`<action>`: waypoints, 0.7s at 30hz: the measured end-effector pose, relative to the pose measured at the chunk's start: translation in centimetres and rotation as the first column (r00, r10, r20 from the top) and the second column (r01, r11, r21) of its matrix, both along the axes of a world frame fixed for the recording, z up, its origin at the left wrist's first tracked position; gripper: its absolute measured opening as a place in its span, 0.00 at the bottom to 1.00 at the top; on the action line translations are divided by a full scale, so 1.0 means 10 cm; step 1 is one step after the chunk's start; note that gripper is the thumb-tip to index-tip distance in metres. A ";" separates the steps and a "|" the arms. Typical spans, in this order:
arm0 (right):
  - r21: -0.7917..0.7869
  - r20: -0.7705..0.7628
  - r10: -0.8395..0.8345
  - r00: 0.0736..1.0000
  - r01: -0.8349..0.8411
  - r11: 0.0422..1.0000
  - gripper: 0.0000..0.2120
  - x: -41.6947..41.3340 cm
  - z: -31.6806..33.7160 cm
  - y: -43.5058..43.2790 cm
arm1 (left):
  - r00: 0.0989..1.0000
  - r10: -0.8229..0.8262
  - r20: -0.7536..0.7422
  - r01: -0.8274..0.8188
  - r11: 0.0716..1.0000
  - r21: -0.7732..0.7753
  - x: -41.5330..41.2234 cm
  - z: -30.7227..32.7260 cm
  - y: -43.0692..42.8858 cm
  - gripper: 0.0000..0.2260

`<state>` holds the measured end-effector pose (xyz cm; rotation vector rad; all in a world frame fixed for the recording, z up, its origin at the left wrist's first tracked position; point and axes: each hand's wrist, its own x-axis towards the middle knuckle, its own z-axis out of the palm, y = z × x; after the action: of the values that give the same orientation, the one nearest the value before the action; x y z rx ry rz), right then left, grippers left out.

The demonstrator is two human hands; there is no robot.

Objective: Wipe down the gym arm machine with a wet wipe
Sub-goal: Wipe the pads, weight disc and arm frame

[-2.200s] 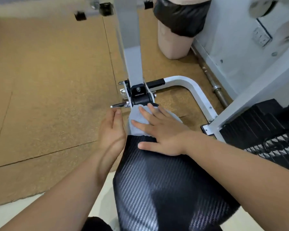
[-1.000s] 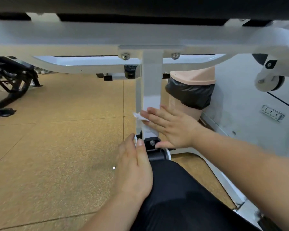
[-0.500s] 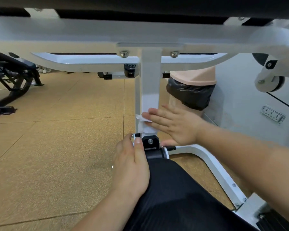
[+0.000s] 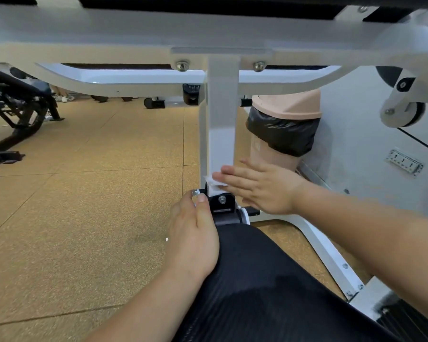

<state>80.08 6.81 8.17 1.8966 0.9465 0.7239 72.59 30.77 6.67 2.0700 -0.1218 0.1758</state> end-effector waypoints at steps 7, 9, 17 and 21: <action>0.384 0.249 -0.225 0.942 0.117 0.916 0.40 0.20 0.98 0.28 | 1.000 -0.019 -0.024 0.019 1.000 0.003 0.00 0.00 0.00 0.26; 0.420 0.263 -0.224 0.938 0.097 0.902 0.39 0.17 0.82 0.36 | 1.000 -0.024 -0.020 0.024 1.000 0.019 0.00 0.00 0.01 0.26; -0.022 0.084 -0.106 0.991 0.108 0.994 0.44 -0.05 0.36 0.09 | 1.000 -0.025 -0.001 0.025 0.997 0.077 0.00 0.02 0.00 0.24; 0.423 0.197 -0.300 0.933 0.196 0.885 0.40 0.07 1.05 0.38 | 0.999 -0.036 0.003 0.036 0.998 0.057 0.00 0.01 0.01 0.23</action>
<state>80.78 10.58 18.69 2.1560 0.3944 1.0337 72.62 30.83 6.75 2.1224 -0.1680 0.1558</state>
